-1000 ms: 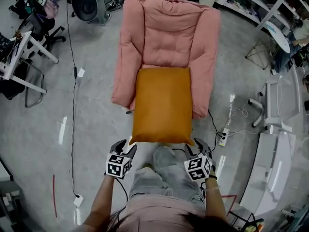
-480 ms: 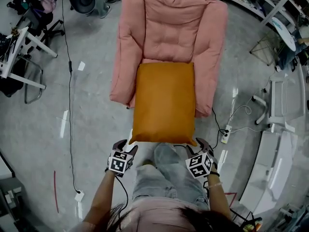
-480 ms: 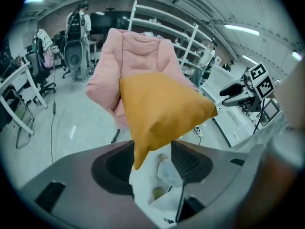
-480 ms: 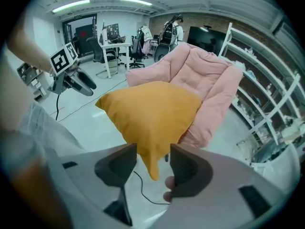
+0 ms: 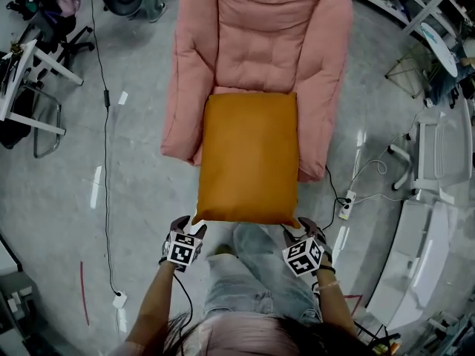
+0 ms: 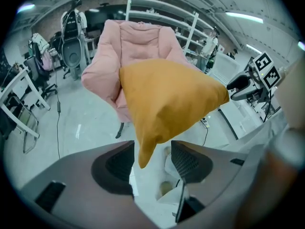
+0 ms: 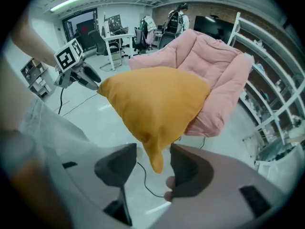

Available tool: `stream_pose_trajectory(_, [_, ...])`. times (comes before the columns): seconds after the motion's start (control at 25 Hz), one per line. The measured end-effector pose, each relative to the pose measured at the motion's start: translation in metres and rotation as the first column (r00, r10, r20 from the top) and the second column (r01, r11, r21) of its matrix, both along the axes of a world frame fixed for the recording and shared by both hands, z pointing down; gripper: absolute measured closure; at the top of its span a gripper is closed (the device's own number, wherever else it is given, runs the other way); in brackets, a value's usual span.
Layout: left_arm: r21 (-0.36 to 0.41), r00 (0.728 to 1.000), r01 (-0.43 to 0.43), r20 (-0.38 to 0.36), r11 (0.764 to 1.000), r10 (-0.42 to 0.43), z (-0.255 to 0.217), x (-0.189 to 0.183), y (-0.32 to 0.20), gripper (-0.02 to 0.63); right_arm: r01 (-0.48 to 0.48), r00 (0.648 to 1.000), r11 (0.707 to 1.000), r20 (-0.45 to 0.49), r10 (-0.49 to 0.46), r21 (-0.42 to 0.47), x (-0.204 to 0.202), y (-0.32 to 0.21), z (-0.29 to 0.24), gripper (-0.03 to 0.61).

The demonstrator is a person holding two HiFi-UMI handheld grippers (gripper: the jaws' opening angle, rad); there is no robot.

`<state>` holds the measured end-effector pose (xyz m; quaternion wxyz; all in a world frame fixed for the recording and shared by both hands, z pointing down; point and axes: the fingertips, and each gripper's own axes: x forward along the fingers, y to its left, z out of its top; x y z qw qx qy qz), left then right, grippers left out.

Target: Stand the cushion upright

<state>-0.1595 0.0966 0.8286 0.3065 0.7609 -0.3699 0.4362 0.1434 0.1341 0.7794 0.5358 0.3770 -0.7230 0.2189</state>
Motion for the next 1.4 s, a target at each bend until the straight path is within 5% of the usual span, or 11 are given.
stream_pose_trajectory(0.88, [-0.116, 0.999, -0.002, 0.036, 0.993, 0.006, 0.051, 0.006, -0.003, 0.39, 0.022, 0.999, 0.988, -0.033, -0.027, -0.152, 0.009, 0.009, 0.069, 0.353])
stream_pose_trajectory(1.16, [-0.072, 0.995, 0.018, 0.103, 0.997, -0.011, 0.049, -0.001, -0.008, 0.533, 0.04, 0.995, 0.998, -0.085, -0.044, -0.046, 0.016, 0.002, 0.063, 0.502])
stream_pose_trajectory(1.4, [-0.058, 0.993, 0.077, 0.096, 0.995, -0.071, 0.034, 0.0, -0.011, 0.584, 0.024, 0.997, 1.0, -0.069, -0.025, -0.015, 0.011, 0.0, 0.051, 0.529])
